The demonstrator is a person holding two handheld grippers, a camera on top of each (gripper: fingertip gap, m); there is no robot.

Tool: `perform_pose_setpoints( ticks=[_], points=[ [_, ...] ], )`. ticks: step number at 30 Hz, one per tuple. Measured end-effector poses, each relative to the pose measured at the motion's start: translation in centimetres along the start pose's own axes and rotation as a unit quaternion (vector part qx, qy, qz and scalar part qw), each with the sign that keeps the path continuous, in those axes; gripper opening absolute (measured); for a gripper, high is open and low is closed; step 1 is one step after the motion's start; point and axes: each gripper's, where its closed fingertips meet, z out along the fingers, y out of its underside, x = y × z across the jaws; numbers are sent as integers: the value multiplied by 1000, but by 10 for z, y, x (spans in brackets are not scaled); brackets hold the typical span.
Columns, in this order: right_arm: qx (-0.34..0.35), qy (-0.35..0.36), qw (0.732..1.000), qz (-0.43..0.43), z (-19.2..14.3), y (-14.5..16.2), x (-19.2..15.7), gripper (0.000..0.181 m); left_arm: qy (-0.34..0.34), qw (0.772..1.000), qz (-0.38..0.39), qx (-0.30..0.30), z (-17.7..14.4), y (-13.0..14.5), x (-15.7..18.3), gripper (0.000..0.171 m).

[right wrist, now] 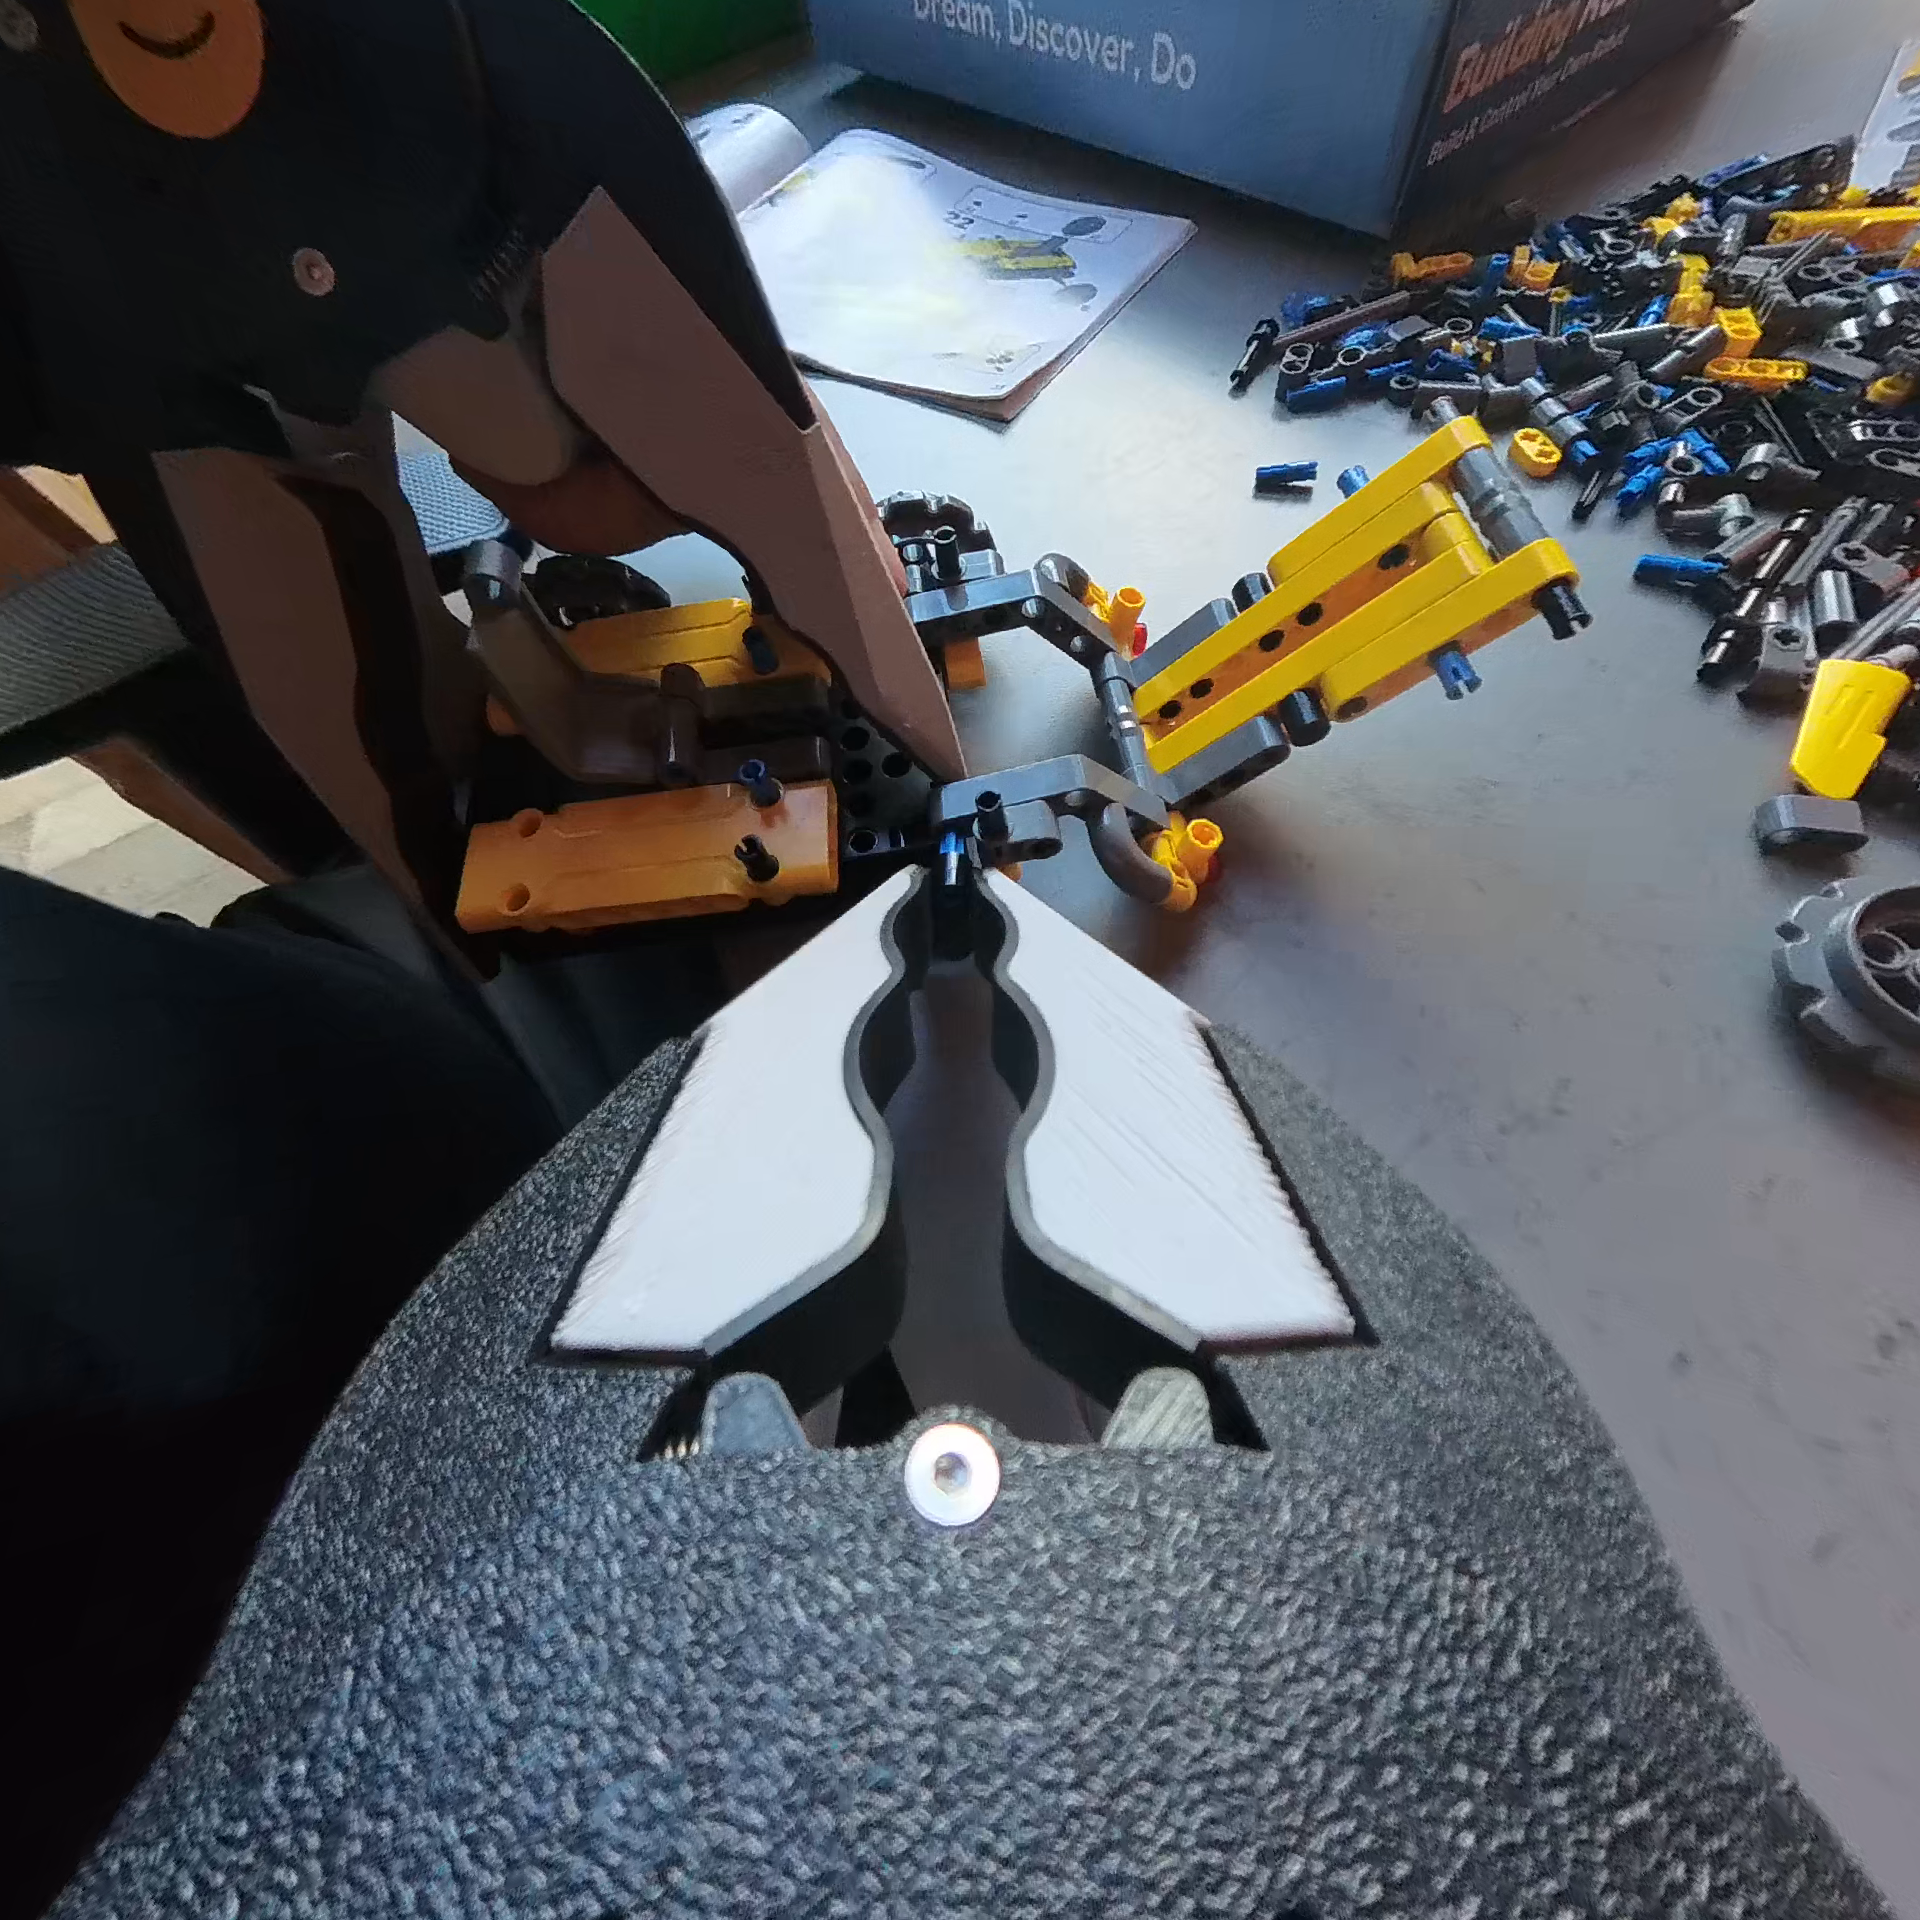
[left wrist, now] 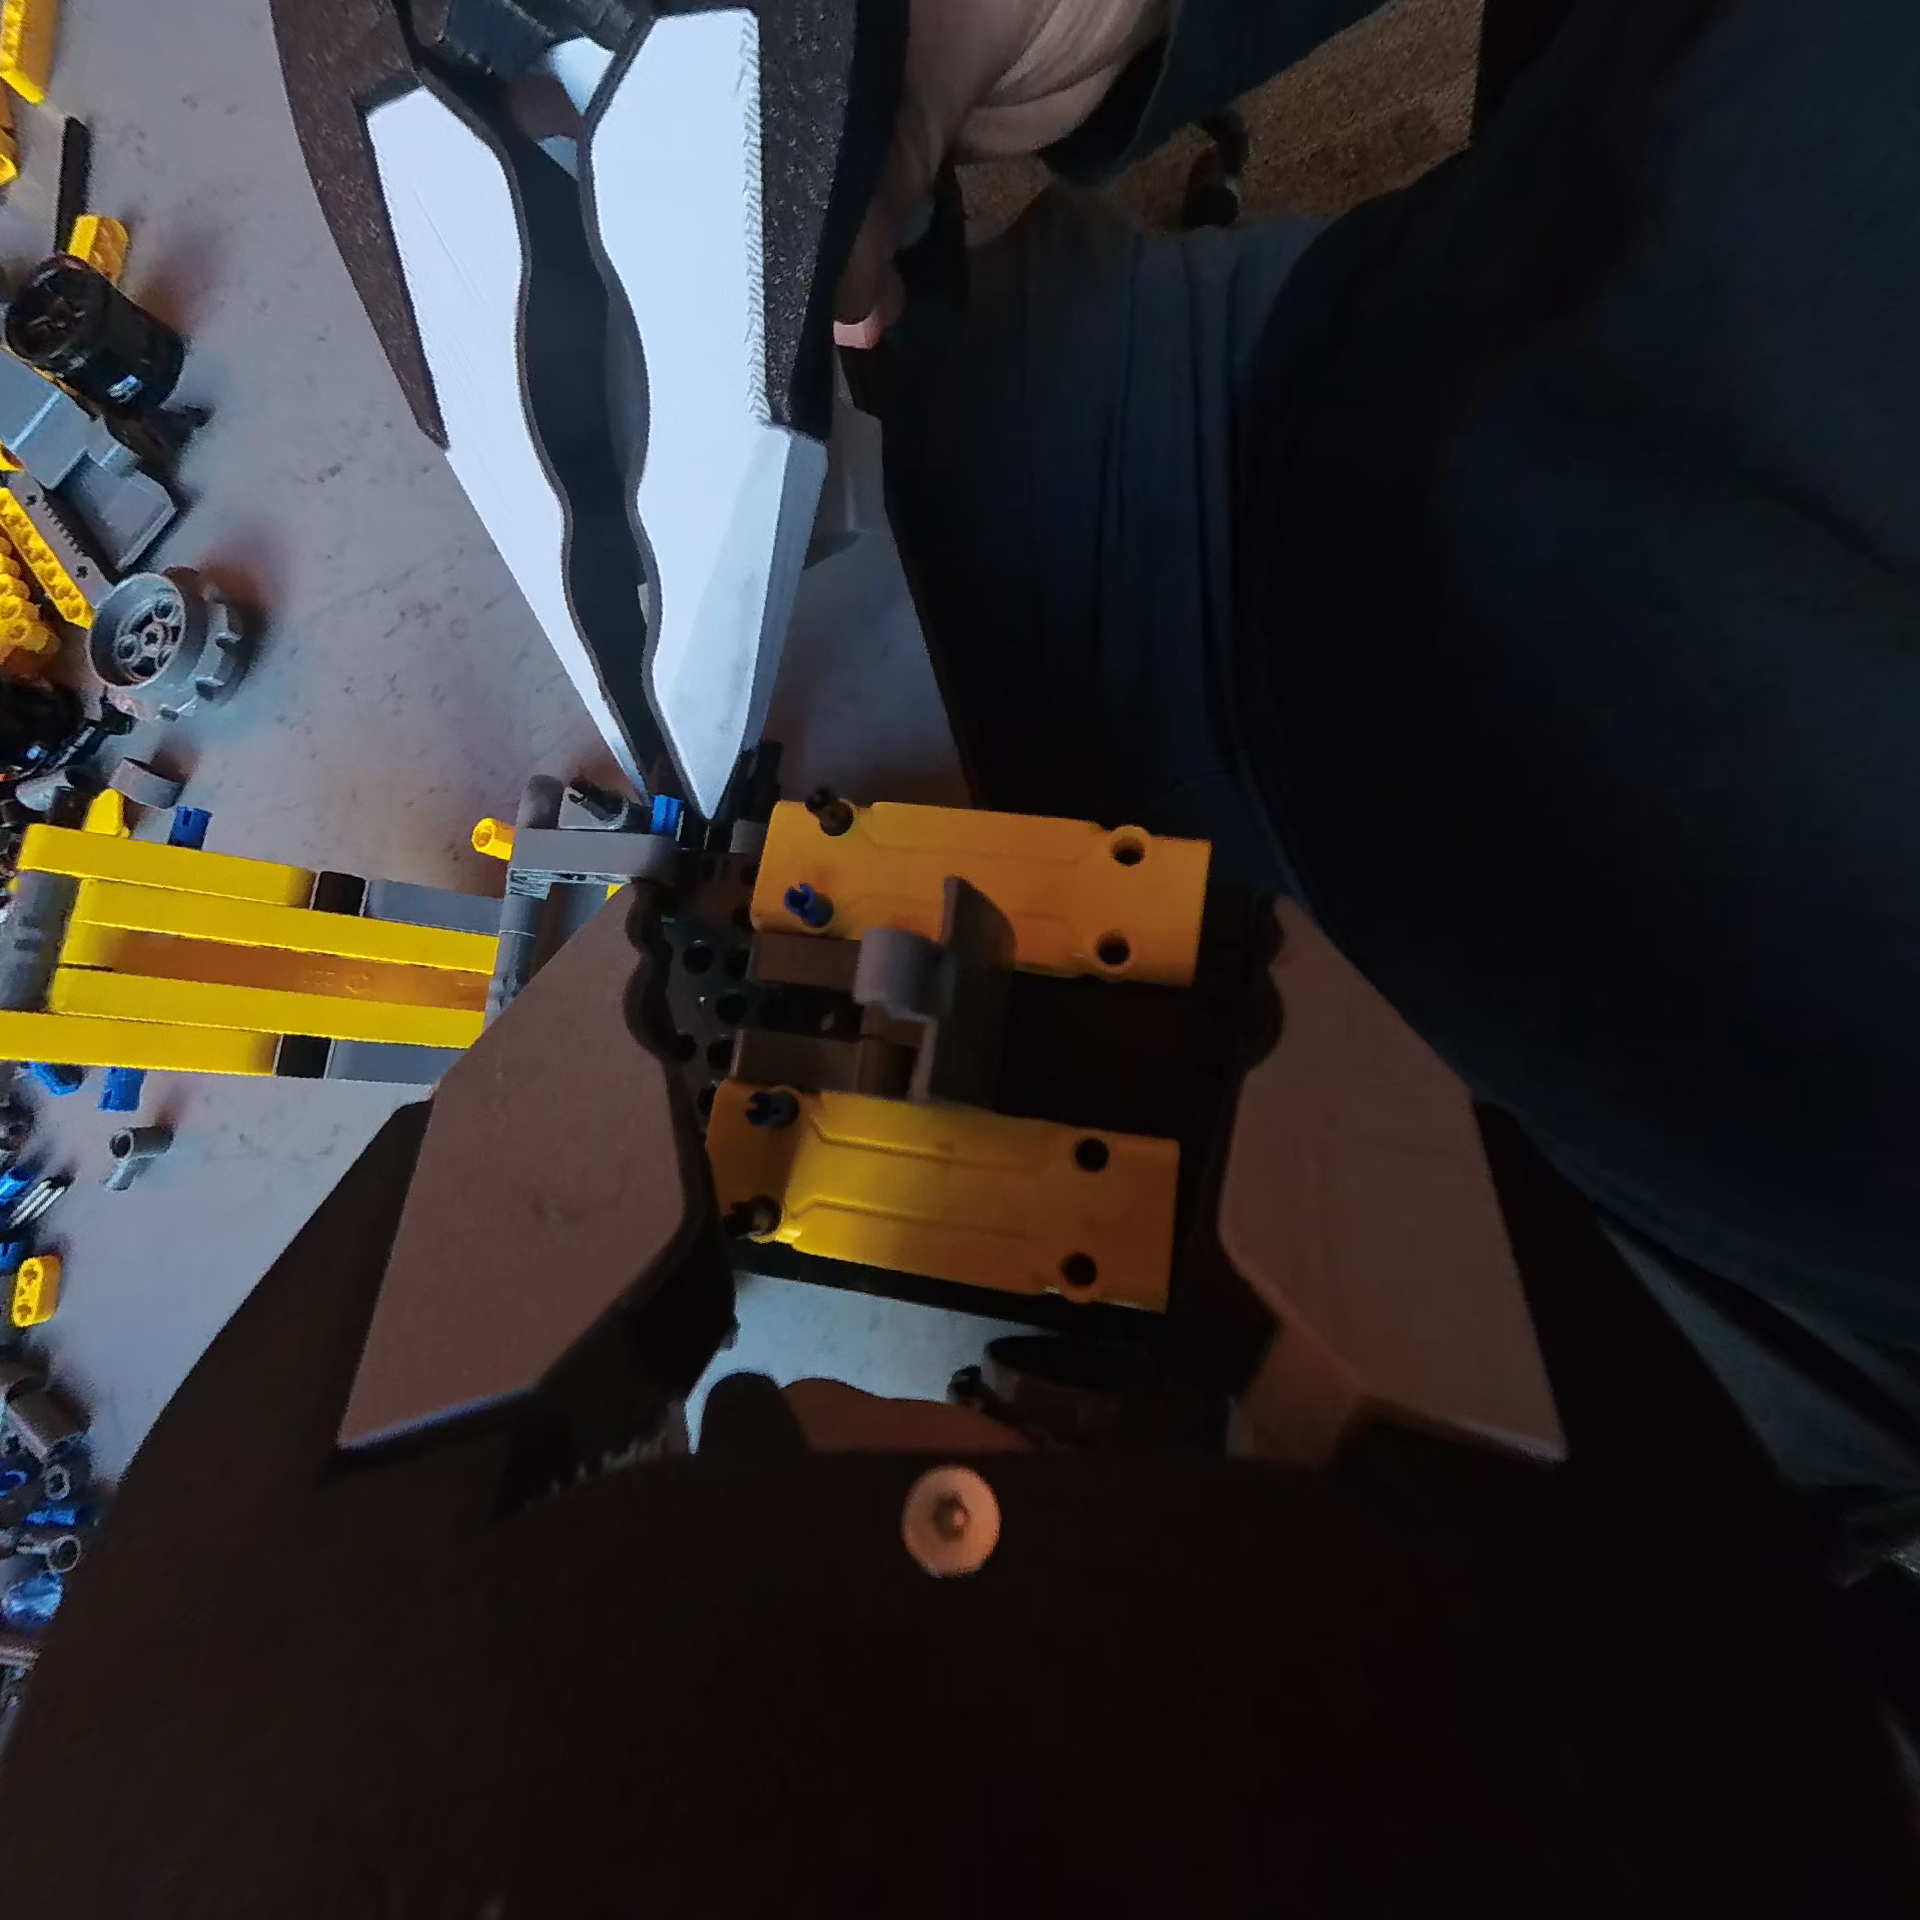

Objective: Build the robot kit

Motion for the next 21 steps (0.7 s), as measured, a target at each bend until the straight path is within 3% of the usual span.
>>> perform_pose_setpoints(
  ticks=[17, 21],
  points=[
    [-24, 7, 999, -28, 4, 0, 1, 7, -4, 1000, -2, -13, -1, 3, -1, 108],
    [-30, -32, 998, 55, 4, -1, 0, 7, -12, 1000, -2, -24, 0, 3, -1, 108]
  ],
)
